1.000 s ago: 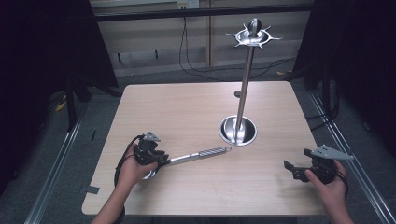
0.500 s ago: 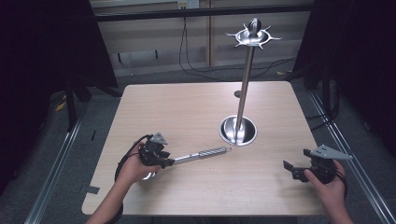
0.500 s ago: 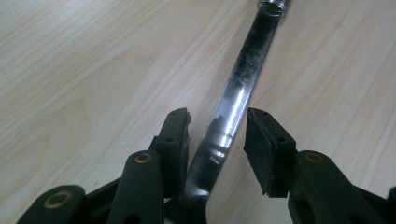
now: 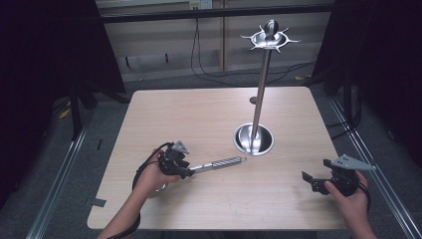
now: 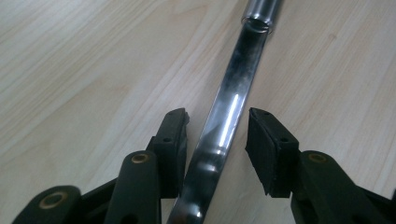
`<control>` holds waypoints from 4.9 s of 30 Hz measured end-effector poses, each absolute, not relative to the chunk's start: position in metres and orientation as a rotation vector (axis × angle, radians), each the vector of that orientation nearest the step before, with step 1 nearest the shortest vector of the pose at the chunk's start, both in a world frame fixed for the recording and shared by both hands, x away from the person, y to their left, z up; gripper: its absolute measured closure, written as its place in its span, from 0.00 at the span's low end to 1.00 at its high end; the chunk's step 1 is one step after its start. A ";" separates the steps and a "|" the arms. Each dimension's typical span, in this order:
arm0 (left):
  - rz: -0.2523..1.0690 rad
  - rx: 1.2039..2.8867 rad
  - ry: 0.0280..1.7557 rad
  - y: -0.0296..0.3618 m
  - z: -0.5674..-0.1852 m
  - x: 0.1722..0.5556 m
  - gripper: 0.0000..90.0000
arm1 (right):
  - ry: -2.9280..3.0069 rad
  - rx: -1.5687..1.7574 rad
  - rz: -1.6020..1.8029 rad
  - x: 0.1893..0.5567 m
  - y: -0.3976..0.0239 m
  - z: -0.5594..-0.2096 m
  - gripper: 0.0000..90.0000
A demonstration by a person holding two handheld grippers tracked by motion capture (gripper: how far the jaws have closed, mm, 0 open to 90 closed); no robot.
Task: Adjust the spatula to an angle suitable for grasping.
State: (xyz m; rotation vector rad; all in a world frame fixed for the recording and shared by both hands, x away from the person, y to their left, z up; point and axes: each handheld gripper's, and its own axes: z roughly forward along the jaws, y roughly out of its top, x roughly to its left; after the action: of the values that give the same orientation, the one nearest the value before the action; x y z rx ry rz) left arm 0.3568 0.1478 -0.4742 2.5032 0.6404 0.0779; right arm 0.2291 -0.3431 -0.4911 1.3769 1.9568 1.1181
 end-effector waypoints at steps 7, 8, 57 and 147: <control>0.065 2.508 0.619 0.137 -0.477 0.359 0.66 | 1.954 1.372 1.118 0.229 -0.345 -0.491 0.05; 0.065 2.513 0.611 0.135 -0.478 0.360 0.66 | 1.954 1.372 1.119 0.229 -0.345 -0.491 0.05; 0.110 2.316 0.586 0.126 -0.434 0.351 0.84 | 1.976 1.382 1.123 0.231 -0.342 -0.493 0.05; 0.260 1.825 0.636 0.082 -0.381 0.315 0.84 | 2.093 1.161 1.675 0.278 -0.114 -0.442 0.66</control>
State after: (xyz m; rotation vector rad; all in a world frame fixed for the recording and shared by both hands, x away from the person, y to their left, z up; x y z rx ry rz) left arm 0.3153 0.0822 -0.3809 1.8253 0.6359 0.2599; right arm 0.2780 -0.1144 -0.4425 1.1613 2.0929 1.6749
